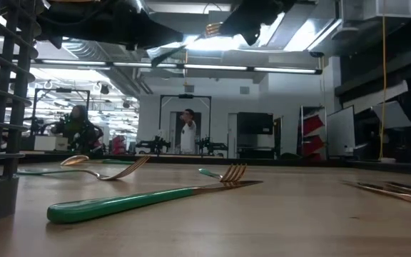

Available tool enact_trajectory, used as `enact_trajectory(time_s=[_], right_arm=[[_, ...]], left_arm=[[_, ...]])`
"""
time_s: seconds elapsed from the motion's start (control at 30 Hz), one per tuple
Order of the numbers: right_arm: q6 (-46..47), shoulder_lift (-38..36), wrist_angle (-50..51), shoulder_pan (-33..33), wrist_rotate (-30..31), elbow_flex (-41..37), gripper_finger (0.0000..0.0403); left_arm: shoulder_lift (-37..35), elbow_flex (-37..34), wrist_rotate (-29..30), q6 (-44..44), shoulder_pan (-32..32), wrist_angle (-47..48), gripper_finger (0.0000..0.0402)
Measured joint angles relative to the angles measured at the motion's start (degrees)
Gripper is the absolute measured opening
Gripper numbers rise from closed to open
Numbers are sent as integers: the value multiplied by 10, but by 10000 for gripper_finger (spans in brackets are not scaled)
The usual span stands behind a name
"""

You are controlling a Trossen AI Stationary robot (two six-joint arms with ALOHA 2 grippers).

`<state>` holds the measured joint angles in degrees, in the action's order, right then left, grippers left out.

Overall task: Sort silverware
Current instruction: Put the top fork into the cutlery rack

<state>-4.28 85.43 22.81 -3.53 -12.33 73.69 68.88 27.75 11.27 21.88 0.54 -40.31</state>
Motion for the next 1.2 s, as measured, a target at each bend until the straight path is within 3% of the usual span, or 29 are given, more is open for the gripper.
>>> enact_trajectory(time_s=[0.43,0.7,1.07,1.2], right_arm=[[32,0,-32,1,-8,0,5],[55,0,-21,1,-8,-1,5],[55,1,-7,1,-8,-1,5],[55,1,-1,1,-8,-1,5]], left_arm=[[37,64,-62,0,1,11,111],[94,133,-109,0,10,81,111],[111,189,-114,-30,21,190,110],[112,189,-116,-24,22,195,84]])
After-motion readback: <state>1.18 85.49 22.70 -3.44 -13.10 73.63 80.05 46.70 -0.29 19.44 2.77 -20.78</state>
